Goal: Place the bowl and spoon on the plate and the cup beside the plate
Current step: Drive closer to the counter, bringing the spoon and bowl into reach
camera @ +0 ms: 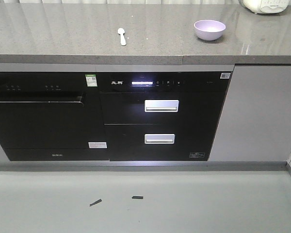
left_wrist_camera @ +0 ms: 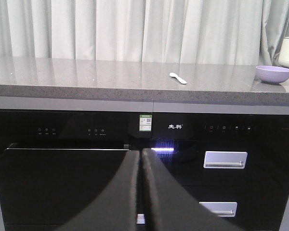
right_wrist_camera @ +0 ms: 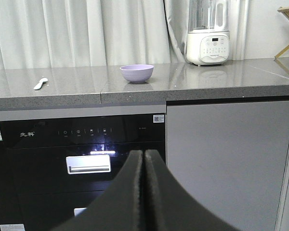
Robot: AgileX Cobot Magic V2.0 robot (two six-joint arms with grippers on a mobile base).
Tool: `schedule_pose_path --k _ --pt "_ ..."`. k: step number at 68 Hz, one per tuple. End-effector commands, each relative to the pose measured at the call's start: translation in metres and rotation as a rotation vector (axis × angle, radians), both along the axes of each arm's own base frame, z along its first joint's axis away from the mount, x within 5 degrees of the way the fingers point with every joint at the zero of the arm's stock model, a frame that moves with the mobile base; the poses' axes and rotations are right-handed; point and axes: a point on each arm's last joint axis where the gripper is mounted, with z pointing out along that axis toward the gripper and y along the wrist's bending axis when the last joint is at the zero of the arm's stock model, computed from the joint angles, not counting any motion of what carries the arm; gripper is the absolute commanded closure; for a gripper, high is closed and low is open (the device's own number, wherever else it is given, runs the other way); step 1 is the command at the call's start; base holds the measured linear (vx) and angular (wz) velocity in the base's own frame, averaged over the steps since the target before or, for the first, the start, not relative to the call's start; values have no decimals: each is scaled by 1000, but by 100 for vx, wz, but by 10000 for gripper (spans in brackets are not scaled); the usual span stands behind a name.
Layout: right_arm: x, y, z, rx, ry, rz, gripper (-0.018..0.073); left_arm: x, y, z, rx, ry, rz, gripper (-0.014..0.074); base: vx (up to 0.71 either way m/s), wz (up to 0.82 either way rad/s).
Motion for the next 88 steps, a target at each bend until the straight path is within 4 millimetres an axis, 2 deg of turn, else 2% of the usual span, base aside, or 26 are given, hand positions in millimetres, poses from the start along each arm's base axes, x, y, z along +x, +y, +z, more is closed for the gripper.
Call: schedule_pose_path --k 1,88 --pt "0 1 2 -13 -65 3 564 0 0 -3 -10 -57 3 602 8 -1" --pt "0 1 2 -13 -65 3 564 0 0 -3 -10 -57 3 602 6 0"
